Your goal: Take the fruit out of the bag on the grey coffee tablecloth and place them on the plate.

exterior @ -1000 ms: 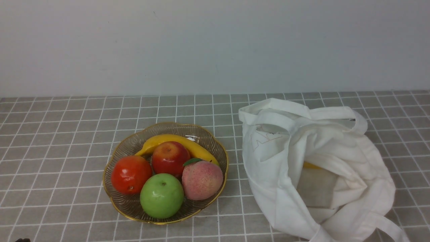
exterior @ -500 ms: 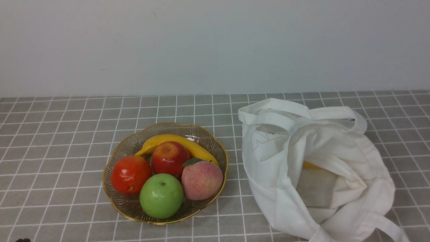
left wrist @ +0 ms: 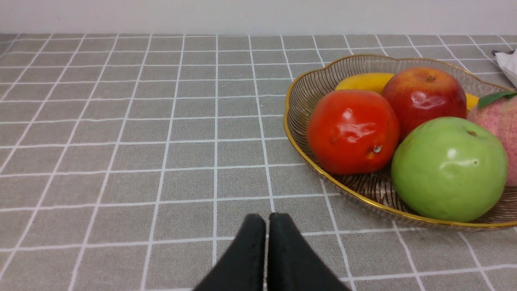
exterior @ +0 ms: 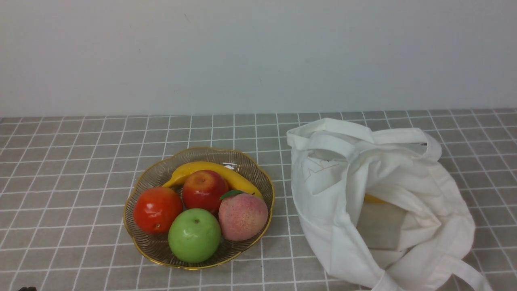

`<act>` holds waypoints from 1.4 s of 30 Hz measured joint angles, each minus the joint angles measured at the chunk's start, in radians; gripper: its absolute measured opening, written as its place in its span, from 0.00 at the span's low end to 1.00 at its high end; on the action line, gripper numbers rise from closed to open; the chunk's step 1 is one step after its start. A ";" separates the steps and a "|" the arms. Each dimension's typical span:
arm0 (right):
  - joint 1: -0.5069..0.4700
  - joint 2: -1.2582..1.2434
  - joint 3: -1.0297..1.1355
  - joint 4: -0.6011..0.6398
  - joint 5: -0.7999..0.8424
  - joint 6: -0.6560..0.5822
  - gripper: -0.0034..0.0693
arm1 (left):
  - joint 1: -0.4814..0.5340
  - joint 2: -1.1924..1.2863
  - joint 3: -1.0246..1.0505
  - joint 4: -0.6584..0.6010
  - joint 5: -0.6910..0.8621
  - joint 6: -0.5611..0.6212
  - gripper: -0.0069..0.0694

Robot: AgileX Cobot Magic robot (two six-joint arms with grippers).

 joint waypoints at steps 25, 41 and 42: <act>-0.092 -0.026 0.037 0.513 -0.133 -0.620 0.03 | 0.000 0.000 0.000 0.000 0.000 0.000 0.08; -0.746 -0.080 0.482 0.369 -0.055 -0.588 0.03 | 0.000 0.001 0.000 0.000 0.000 0.000 0.08; -0.760 -0.081 0.484 0.372 -0.068 -0.585 0.03 | 0.000 0.001 0.000 0.000 0.000 0.000 0.08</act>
